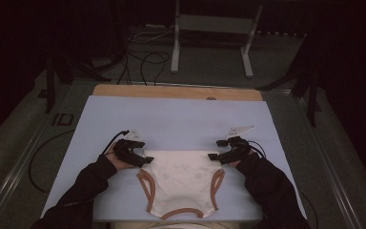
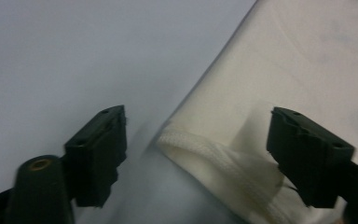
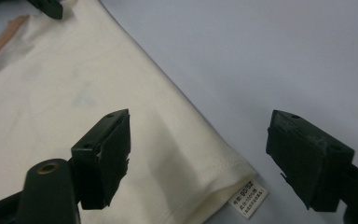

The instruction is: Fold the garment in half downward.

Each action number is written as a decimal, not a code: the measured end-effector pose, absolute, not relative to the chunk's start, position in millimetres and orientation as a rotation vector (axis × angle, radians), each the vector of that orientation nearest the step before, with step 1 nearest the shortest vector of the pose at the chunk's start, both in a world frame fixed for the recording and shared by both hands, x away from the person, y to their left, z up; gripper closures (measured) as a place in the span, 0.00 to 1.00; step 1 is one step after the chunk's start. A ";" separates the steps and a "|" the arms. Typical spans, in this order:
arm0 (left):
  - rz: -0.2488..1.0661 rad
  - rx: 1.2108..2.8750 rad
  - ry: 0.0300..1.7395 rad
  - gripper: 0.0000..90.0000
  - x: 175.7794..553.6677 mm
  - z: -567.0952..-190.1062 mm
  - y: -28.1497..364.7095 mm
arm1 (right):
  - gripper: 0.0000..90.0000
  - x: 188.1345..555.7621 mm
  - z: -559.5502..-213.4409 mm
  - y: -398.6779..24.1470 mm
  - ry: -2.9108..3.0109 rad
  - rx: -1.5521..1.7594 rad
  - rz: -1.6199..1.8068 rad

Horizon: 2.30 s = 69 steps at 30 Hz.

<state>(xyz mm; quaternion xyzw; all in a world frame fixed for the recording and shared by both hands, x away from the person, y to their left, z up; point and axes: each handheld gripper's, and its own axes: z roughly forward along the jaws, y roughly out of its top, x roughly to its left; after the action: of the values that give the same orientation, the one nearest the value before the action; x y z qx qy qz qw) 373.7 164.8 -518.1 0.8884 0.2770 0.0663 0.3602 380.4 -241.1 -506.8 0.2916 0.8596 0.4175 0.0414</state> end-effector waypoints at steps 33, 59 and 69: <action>0.170 2.332 0.751 0.87 355.2 -514.2 156.6 | 0.92 371.1 -514.3 -234.5 2.770 0.843 1.077; 0.163 2.271 0.716 0.94 377.9 -486.2 166.9 | 0.94 383.4 -491.5 -238.2 2.682 0.844 1.182; 0.241 2.267 0.693 0.93 401.4 -479.7 166.5 | 0.94 399.5 -488.0 -237.0 2.621 0.898 1.189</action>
<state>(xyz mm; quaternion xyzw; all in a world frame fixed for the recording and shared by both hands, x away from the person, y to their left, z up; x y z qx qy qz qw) 401.4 166.5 -479.7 0.8837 0.2700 0.0939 0.3706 399.5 -237.0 -488.0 0.2972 0.8676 0.3937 0.0633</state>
